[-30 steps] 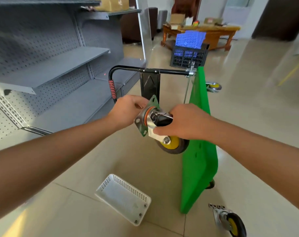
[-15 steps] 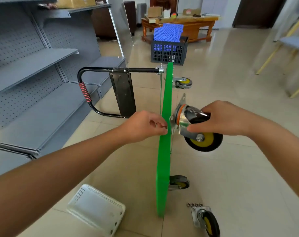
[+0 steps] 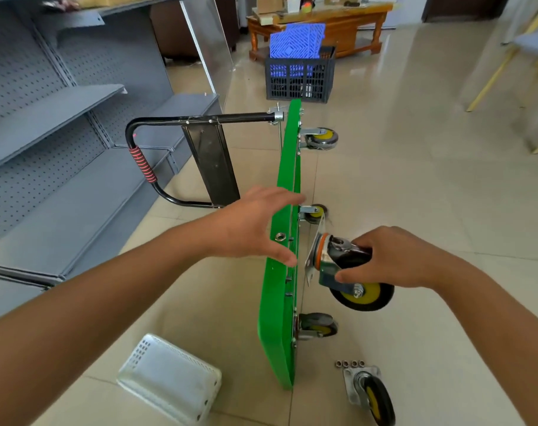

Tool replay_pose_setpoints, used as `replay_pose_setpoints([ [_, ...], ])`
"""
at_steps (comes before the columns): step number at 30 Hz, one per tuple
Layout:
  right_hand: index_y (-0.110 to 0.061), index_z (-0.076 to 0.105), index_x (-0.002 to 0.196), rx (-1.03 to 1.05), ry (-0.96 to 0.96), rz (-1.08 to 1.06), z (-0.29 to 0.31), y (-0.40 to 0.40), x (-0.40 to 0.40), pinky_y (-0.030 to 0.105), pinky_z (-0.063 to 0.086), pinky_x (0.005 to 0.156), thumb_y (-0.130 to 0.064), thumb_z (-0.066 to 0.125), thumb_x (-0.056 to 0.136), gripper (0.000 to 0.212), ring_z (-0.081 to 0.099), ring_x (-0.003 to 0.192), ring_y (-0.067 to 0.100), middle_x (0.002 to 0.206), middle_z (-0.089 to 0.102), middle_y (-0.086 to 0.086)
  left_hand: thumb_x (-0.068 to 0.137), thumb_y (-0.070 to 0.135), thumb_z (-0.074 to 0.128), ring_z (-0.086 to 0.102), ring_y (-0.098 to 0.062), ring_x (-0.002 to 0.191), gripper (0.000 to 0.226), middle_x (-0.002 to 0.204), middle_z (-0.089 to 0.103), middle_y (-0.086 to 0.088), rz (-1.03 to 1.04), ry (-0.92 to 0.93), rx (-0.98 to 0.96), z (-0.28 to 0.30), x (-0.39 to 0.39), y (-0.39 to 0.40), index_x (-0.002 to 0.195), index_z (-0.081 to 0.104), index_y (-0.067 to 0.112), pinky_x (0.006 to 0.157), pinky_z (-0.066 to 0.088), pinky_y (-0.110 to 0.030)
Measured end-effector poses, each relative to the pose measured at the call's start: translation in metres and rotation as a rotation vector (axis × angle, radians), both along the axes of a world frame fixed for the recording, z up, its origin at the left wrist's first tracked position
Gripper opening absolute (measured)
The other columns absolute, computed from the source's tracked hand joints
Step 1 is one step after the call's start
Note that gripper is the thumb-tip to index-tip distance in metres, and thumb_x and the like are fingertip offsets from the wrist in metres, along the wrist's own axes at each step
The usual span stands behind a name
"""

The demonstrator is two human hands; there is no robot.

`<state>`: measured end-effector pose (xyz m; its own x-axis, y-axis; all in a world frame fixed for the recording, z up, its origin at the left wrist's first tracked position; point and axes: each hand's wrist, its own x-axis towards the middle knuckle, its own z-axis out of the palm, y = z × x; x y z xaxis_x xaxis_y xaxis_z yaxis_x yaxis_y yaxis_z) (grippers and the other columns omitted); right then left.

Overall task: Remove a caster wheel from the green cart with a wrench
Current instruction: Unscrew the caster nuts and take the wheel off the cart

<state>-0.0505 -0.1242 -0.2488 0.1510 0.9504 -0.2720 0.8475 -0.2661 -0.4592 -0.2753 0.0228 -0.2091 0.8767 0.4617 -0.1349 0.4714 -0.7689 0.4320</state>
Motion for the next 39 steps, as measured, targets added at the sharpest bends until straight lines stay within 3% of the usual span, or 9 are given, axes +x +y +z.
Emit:
replay_pose_setpoints([
  [6, -0.023, 0.073, 0.079, 0.033, 0.118, -0.014, -0.001, -0.013, -0.004, 0.018, 0.042, 0.05, -0.057, 0.081, 0.071, 0.036, 0.06, 0.055, 0.005, 0.071, 0.071, 0.001, 0.066, 0.075, 0.075, -0.006, -0.005, 0.153, 0.13, 0.17, 0.003, 0.005, -0.252, 0.187, 0.179, -0.006, 0.024, -0.02, 0.162, 0.001, 0.027, 0.122, -0.019, -0.039],
  [11, -0.037, 0.069, 0.082, 0.083, 0.042, 0.012, 0.003, -0.019, -0.012, 0.013, 0.041, 0.049, -0.061, 0.078, 0.07, 0.029, 0.062, 0.062, 0.002, 0.069, 0.068, -0.012, 0.071, 0.069, 0.076, 0.028, -0.007, 0.147, 0.118, 0.16, 0.032, 0.013, -0.235, 0.093, 0.109, -0.012, 0.026, -0.019, 0.161, 0.012, 0.025, 0.123, -0.02, -0.045],
  [18, -0.046, 0.061, 0.106, 0.169, -0.26, 0.045, 0.006, -0.023, -0.023, 0.018, 0.037, 0.054, -0.073, 0.062, 0.071, 0.045, 0.057, 0.069, -0.002, 0.077, 0.065, -0.018, 0.065, 0.069, 0.079, 0.01, -0.001, 0.151, 0.123, 0.163, 0.027, 0.014, -0.183, -0.016, 0.064, -0.017, 0.015, -0.018, 0.161, 0.013, 0.028, 0.122, -0.022, -0.043],
  [21, -0.042, 0.06, 0.107, 0.141, -0.328, 0.075, -0.001, -0.019, -0.024, 0.019, 0.033, 0.053, -0.07, 0.063, 0.075, 0.042, 0.056, 0.072, 0.003, 0.08, 0.065, -0.017, 0.061, 0.07, 0.08, 0.015, 0.0, 0.149, 0.119, 0.163, 0.025, 0.017, -0.015, -0.117, -0.132, -0.011, -0.006, -0.008, 0.158, 0.019, 0.04, 0.126, 0.006, -0.038],
  [24, -0.041, 0.06, 0.106, 0.114, -0.367, 0.113, -0.01, -0.014, -0.025, 0.02, 0.036, 0.054, -0.066, 0.064, 0.078, 0.038, 0.056, 0.074, 0.006, 0.08, 0.064, -0.015, 0.075, 0.064, 0.073, 0.046, 0.003, 0.133, 0.069, 0.141, 0.052, 0.025, 0.205, -0.356, -0.292, -0.026, -0.031, 0.006, 0.138, 0.051, 0.044, 0.115, 0.041, -0.04],
  [27, -0.039, 0.059, 0.097, 0.091, -0.372, 0.132, -0.019, -0.008, -0.023, 0.024, 0.039, 0.056, -0.063, 0.065, 0.079, 0.031, 0.056, 0.073, 0.007, 0.074, 0.06, -0.014, 0.093, 0.033, 0.069, 0.057, 0.002, 0.118, 0.027, 0.122, 0.063, 0.019, 0.315, -0.394, -0.357, -0.058, -0.048, 0.011, 0.119, 0.062, 0.033, 0.104, 0.052, -0.043],
  [29, -0.04, 0.057, 0.092, 0.075, -0.369, 0.133, -0.024, -0.004, -0.021, 0.023, 0.036, 0.053, -0.061, 0.066, 0.078, 0.027, 0.055, 0.071, 0.007, 0.07, 0.058, -0.014, 0.096, 0.023, 0.067, 0.057, 0.002, 0.121, 0.028, 0.126, 0.063, 0.017, 0.318, -0.312, -0.432, -0.076, -0.056, 0.011, 0.122, 0.063, 0.032, 0.106, 0.051, -0.043],
  [37, -0.039, 0.063, 0.099, 0.073, -0.38, 0.146, -0.037, 0.01, -0.021, 0.025, 0.037, 0.055, -0.065, 0.066, 0.078, 0.034, 0.057, 0.075, 0.01, 0.079, 0.065, -0.01, 0.066, 0.07, 0.078, 0.044, -0.001, 0.138, 0.085, 0.147, 0.049, 0.028, 0.242, -0.225, -0.588, -0.096, -0.051, 0.011, 0.143, 0.05, 0.047, 0.112, 0.045, -0.041],
  [39, -0.039, 0.065, 0.108, 0.078, -0.369, 0.15, -0.039, 0.013, -0.022, 0.026, 0.044, 0.06, -0.066, 0.066, 0.078, 0.04, 0.059, 0.079, 0.012, 0.085, 0.068, -0.01, 0.066, 0.068, 0.078, 0.042, -0.001, 0.14, 0.089, 0.149, 0.047, 0.027, 0.226, -0.21, -0.597, -0.099, -0.05, 0.013, 0.146, 0.047, 0.046, 0.115, 0.042, -0.043],
])
